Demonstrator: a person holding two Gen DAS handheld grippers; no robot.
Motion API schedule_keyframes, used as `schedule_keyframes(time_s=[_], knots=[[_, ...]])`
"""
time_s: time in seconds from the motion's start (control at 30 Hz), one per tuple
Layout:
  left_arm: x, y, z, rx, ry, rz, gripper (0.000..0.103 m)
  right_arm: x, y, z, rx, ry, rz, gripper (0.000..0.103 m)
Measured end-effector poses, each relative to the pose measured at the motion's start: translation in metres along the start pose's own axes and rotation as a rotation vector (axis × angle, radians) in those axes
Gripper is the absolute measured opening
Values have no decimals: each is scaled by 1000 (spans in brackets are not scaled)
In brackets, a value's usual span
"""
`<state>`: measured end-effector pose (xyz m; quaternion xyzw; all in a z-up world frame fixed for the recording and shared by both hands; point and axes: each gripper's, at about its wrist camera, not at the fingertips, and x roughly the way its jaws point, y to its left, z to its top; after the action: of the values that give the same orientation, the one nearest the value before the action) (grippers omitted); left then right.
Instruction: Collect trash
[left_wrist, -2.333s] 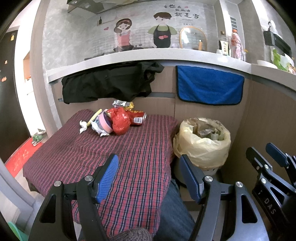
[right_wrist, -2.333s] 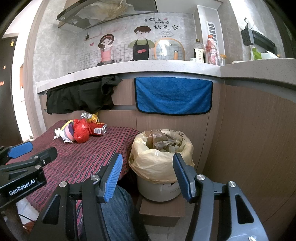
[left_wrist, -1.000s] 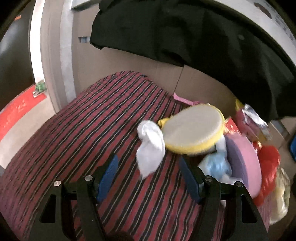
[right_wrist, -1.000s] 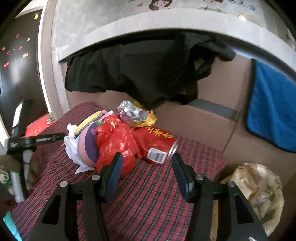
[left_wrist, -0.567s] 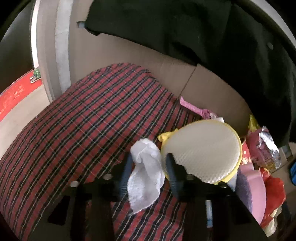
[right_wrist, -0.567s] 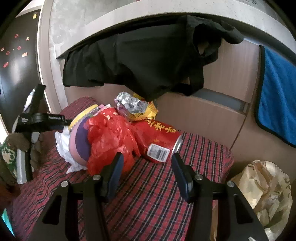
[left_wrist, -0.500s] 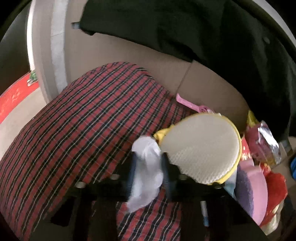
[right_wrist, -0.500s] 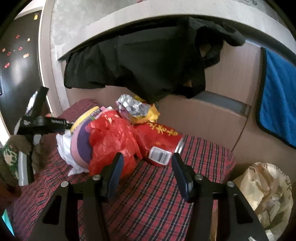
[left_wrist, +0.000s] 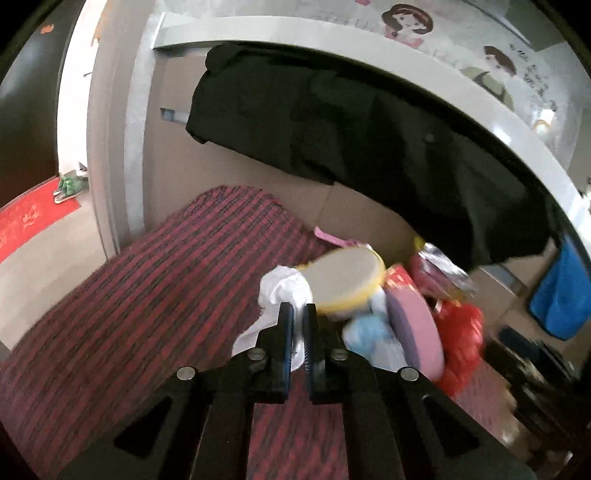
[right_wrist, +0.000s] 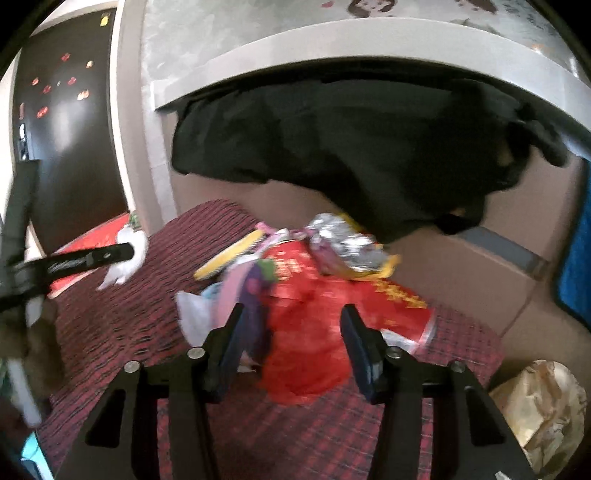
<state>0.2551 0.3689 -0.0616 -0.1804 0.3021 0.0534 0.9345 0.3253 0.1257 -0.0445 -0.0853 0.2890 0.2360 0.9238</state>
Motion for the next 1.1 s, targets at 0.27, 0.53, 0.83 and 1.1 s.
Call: schedule_keyframes(time_s=[0.27, 0.53, 0.83, 1.1], knots=[[-35, 4, -39, -38, 2, -18, 6, 51, 64, 14, -159, 57, -79, 46], [-53, -3, -52, -18, -15, 10, 6, 93, 73, 5, -188, 222, -147, 34], [-68, -27, -52, 12, -39, -1, 6, 19, 41, 8, -66, 120, -9, 27], [-87, -81, -52, 92, -79, -41, 6, -37, 2, 8, 44, 45, 36, 27]])
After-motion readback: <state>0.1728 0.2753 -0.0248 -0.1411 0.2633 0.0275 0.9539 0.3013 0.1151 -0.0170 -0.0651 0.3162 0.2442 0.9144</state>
